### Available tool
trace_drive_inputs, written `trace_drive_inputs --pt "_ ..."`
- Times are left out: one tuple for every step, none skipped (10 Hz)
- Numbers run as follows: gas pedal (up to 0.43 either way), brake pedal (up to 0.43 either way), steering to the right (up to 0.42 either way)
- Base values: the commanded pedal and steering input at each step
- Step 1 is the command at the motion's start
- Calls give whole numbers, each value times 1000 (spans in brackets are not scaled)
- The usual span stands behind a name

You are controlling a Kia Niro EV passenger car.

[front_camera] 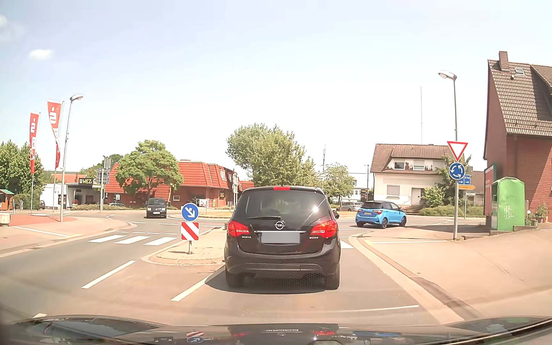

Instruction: Follow the waypoints while adhering to traffic rules and regulations

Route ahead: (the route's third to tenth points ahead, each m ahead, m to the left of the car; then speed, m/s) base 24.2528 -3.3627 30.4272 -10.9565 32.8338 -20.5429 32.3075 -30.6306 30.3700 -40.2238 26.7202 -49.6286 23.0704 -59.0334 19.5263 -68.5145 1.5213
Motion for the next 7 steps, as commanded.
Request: trace_drive_inputs --pt "138 0 7" --pt "138 0 6" --pt "138 0 6" --pt "138 0 6" --pt "138 0 7" --pt "138 0 6" --pt "138 0 6"
